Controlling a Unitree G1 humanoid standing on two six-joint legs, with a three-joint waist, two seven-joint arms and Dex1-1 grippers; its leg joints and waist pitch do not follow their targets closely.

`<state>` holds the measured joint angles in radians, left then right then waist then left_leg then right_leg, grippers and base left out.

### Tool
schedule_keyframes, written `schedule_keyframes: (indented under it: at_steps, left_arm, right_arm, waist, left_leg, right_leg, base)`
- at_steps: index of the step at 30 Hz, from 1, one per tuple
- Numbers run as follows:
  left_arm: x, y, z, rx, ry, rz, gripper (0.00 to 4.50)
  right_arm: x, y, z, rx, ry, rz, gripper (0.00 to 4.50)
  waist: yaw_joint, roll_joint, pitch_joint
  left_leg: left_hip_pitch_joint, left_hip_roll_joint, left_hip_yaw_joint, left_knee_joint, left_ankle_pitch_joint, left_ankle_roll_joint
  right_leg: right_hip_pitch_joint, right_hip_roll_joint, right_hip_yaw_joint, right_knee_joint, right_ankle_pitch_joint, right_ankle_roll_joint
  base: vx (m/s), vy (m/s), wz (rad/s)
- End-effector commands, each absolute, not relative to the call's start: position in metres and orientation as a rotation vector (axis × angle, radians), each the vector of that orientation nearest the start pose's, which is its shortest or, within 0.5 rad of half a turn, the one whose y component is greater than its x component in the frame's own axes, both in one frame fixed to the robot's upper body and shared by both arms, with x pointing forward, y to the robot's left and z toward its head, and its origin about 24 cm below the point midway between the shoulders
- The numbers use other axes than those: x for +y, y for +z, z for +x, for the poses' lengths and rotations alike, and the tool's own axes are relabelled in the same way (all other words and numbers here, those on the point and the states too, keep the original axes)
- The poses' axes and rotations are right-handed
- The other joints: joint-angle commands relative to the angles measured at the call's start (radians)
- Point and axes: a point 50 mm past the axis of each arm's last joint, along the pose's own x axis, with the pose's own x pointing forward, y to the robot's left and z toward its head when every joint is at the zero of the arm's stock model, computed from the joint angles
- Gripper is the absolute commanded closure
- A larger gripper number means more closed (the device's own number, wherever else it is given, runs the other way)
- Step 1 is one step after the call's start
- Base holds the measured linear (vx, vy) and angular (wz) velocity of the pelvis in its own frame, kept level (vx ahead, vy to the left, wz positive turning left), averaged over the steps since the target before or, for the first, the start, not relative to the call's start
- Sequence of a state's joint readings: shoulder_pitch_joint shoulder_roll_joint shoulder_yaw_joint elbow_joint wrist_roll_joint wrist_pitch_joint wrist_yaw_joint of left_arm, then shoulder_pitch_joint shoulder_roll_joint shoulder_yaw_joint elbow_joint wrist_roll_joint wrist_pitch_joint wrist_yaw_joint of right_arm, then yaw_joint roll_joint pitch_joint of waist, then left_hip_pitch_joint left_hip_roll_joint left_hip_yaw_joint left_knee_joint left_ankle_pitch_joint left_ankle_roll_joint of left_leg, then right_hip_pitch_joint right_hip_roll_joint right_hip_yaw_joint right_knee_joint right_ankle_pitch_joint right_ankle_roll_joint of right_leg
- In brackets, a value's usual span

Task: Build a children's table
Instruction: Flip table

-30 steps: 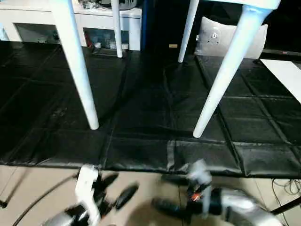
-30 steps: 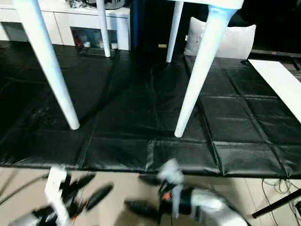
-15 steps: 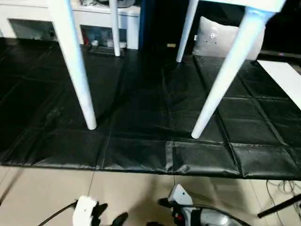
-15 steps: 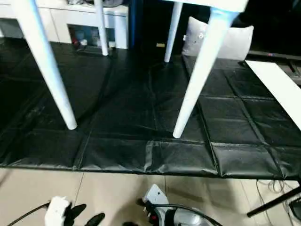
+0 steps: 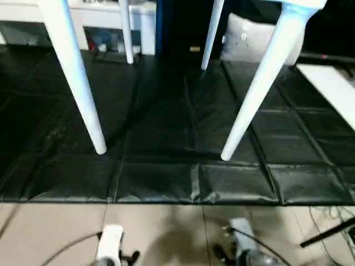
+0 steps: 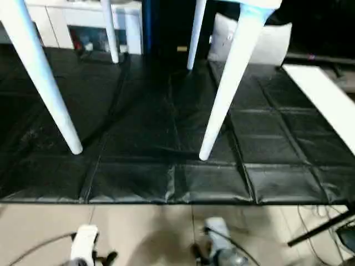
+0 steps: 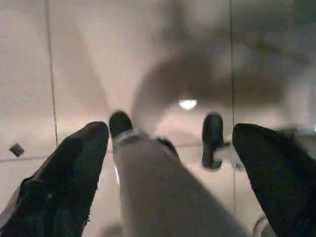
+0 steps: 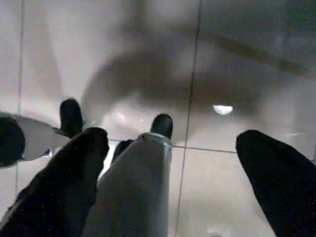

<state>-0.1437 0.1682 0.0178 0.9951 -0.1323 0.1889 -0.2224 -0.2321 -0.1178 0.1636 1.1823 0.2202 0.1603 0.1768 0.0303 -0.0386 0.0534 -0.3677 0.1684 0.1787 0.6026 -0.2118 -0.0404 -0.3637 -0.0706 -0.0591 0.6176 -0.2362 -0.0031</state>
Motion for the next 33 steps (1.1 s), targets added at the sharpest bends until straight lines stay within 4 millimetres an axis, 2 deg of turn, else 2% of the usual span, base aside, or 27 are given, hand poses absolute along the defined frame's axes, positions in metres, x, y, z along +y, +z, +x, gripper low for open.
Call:
schedule_keyframes:
  at_steps: [1,3,7,9,11,19,21,26,33]
  left_arm:
    - [0.197,-0.135,0.176,1.051,-0.045,-0.111,0.07]
    - [0.197,-0.135,0.178,1.062,-0.048,-0.11,0.07]
    - [0.197,-0.138,0.174,1.093,-0.055,-0.101,0.07]
    - [0.197,-0.141,0.168,1.123,-0.067,-0.1,0.07]
    - [0.196,-0.145,0.161,1.153,-0.061,-0.108,0.07]
    - [0.197,-0.148,0.155,1.176,-0.043,-0.121,0.07]
    - [0.197,-0.15,0.151,1.186,-0.037,-0.118,0.07]
    - [0.197,-0.152,0.149,1.191,-0.032,-0.117,0.07]
    - [0.197,-0.152,0.149,1.191,-0.032,-0.117,0.07]
  right_arm:
    - [-0.166,-0.143,0.177,1.117,0.139,0.064,0.0]
    - [-0.166,-0.143,0.177,1.108,0.151,0.063,0.0]
    - [-0.167,-0.145,0.174,1.121,0.113,0.1,0.0]
    - [-0.167,-0.149,0.167,1.16,0.103,0.104,0.0]
    - [-0.166,-0.154,0.154,1.212,0.105,0.106,0.0]
    - [-0.163,-0.162,0.133,1.285,0.082,0.131,0.0]
    - [-0.163,-0.164,0.127,1.301,0.077,0.127,0.0]
    - [-0.162,-0.165,0.124,1.317,0.074,0.135,0.0]
    - [-0.162,-0.165,0.124,1.317,0.074,0.135,0.0]
  waist:
    - [0.004,0.015,-0.04]
    - [0.007,0.016,-0.042]
    - [0.009,0.019,-0.045]
    - [0.01,0.02,-0.044]
    - [0.01,0.023,-0.04]
    - [0.009,0.024,-0.035]
    - [0.01,0.026,-0.038]
    - [0.01,0.026,-0.042]
    - [0.009,0.028,-0.041]
  left_leg:
    - [0.015,0.08,-0.027,-0.084,-0.172,0.038]
    - [0.014,0.082,-0.028,-0.085,-0.17,0.032]
    - [0.014,0.083,-0.027,-0.084,-0.154,0.04]
    - [0.015,0.084,-0.026,-0.085,-0.165,0.044]
    - [0.015,0.084,-0.027,-0.088,-0.201,0.034]
    - [0.015,0.087,-0.031,-0.097,-0.269,0.004]
    - [0.017,0.086,-0.031,-0.096,-0.267,0.0]
    - [0.015,0.087,-0.03,-0.096,-0.253,0.015]
    - [0.015,0.089,-0.032,-0.099,-0.282,0.004]
  right_leg:
    - [0.028,-0.098,0.058,-0.07,0.005,-0.293]
    - [0.03,-0.099,0.058,-0.067,0.012,-0.288]
    - [0.03,-0.1,0.058,-0.064,0.047,-0.296]
    - [0.029,-0.101,0.058,-0.066,0.033,-0.3]
    - [0.026,-0.101,0.059,-0.072,-0.014,-0.297]
    - [0.021,-0.105,0.062,-0.083,-0.11,-0.279]
    - [0.02,-0.104,0.063,-0.084,-0.104,-0.272]
    - [0.021,-0.106,0.062,-0.084,-0.095,-0.27]
    - [0.018,-0.106,0.063,-0.088,-0.133,-0.263]
  base:
    - [0.0,0.0,0.0]
    - [0.0,0.0,0.0]
    - [0.0,0.0,0.0]
    - [0.0,0.0,0.0]
    - [0.0,0.0,0.0]
    - [0.0,0.0,0.0]
    - [0.0,0.0,0.0]
    - [0.0,0.0,0.0]
    - [0.0,0.0,0.0]
